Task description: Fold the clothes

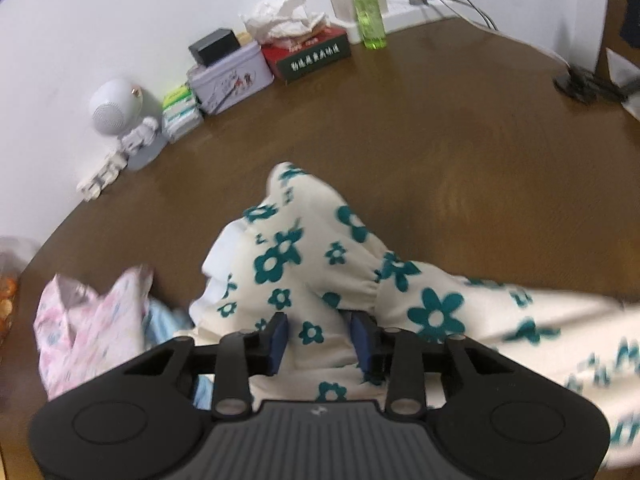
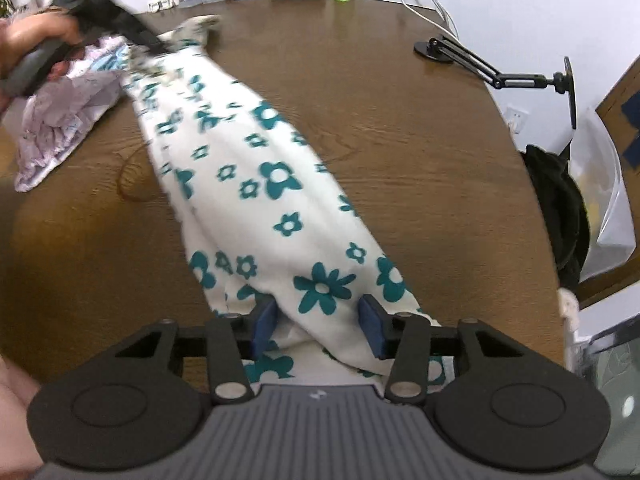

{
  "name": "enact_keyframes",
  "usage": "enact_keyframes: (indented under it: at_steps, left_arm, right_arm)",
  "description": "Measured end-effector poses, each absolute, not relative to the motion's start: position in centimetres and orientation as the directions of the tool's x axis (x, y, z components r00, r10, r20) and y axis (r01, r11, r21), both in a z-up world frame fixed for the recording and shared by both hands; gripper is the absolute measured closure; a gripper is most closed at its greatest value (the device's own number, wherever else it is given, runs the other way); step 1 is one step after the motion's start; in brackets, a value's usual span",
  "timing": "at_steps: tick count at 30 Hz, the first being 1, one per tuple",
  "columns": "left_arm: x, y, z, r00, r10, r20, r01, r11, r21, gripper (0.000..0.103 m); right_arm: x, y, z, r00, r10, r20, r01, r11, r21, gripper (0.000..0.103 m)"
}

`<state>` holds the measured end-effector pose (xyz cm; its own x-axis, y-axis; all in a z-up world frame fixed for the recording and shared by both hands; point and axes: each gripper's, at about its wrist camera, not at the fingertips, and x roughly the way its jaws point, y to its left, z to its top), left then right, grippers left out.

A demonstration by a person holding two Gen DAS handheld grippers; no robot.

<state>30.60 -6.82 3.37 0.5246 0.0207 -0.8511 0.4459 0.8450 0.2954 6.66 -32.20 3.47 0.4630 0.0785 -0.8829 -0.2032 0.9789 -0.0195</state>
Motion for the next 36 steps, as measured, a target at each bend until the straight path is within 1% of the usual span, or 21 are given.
enact_keyframes:
  at_steps: [2,7,12,16,18,19,20,21,22,23,25,28,30,32,34,36]
  left_arm:
    - [28.2,-5.4,3.5,0.521,0.036,-0.853,0.443,0.843,0.306,0.072]
    - [22.3,-1.3,3.6,0.508,0.064,-0.859,0.363,0.888,0.281,0.072]
    - [16.7,3.2,3.9,0.489,0.043,-0.871,0.190,0.970,0.155,0.071]
    - [14.1,4.9,4.2,0.483,0.035,-0.875,0.093,0.991,0.091,0.067]
    - [13.9,4.8,4.6,0.488,0.044,-0.872,0.067,0.994,0.088,0.065]
    - [13.9,4.7,4.9,0.497,0.049,-0.866,0.055,0.995,0.088,0.064]
    - [13.9,4.7,5.4,0.515,0.052,-0.855,0.045,0.995,0.088,0.062]
    - [13.9,4.6,6.0,0.536,0.055,-0.842,0.036,0.995,0.088,0.059]
    - [13.8,4.5,6.6,0.559,0.052,-0.827,0.035,0.996,0.086,0.057]
    - [13.8,4.4,7.3,0.583,0.046,-0.811,0.038,0.996,0.083,0.052]
    - [13.8,4.0,8.2,0.616,0.031,-0.787,0.052,0.995,0.080,0.046]
    - [14.6,3.6,7.7,0.609,0.012,-0.793,0.093,0.992,0.087,0.046]
    - [15.1,3.6,6.8,0.604,-0.003,-0.797,0.120,0.989,0.088,0.052]
    - [15.6,3.8,5.9,0.616,-0.034,-0.787,0.153,0.985,0.077,0.059]
    - [15.5,3.9,5.1,0.645,-0.086,-0.760,0.224,0.971,0.080,0.061]
    - [15.4,4.0,4.4,0.657,-0.122,-0.744,0.272,0.959,0.083,0.062]
  right_arm:
    - [8.1,-33.1,3.5,0.453,0.076,-0.888,-0.269,0.962,-0.054,0.058]
    - [12.4,-34.2,3.5,0.407,0.152,-0.901,-0.489,0.869,-0.074,0.058]
    - [15.8,-33.8,3.2,0.401,0.207,-0.892,-0.623,0.776,-0.100,0.053]
    - [17.0,-34.3,3.0,0.359,0.259,-0.897,-0.683,0.728,-0.063,0.051]
    - [17.0,-34.5,3.0,0.370,0.263,-0.891,-0.678,0.732,-0.066,0.047]
    - [16.7,-34.7,3.1,0.388,0.264,-0.883,-0.664,0.744,-0.070,0.043]
    - [16.1,-35.2,3.4,0.412,0.284,-0.866,-0.636,0.770,-0.050,0.041]
    - [15.5,-35.9,3.9,0.437,0.309,-0.845,-0.605,0.796,-0.022,0.040]
    - [14.9,-36.6,4.3,0.463,0.332,-0.822,-0.573,0.819,0.008,0.035]
    - [14.0,-37.7,4.8,0.487,0.362,-0.795,-0.525,0.849,0.064,0.027]
    - [12.2,-39.5,5.3,0.523,0.380,-0.763,-0.432,0.890,0.146,0.025]
    - [10.1,-41.5,5.1,0.563,0.357,-0.746,-0.290,0.930,0.226,0.025]
    - [9.4,-41.8,4.8,0.592,0.339,-0.731,-0.238,0.940,0.243,0.030]
    - [9.2,-41.7,4.7,0.624,0.335,-0.706,-0.212,0.942,0.260,0.042]
    - [9.9,-40.9,4.8,0.650,0.347,-0.676,-0.224,0.938,0.265,0.048]
    - [11.1,-39.5,4.6,0.659,0.326,-0.678,-0.233,0.945,0.228,0.050]
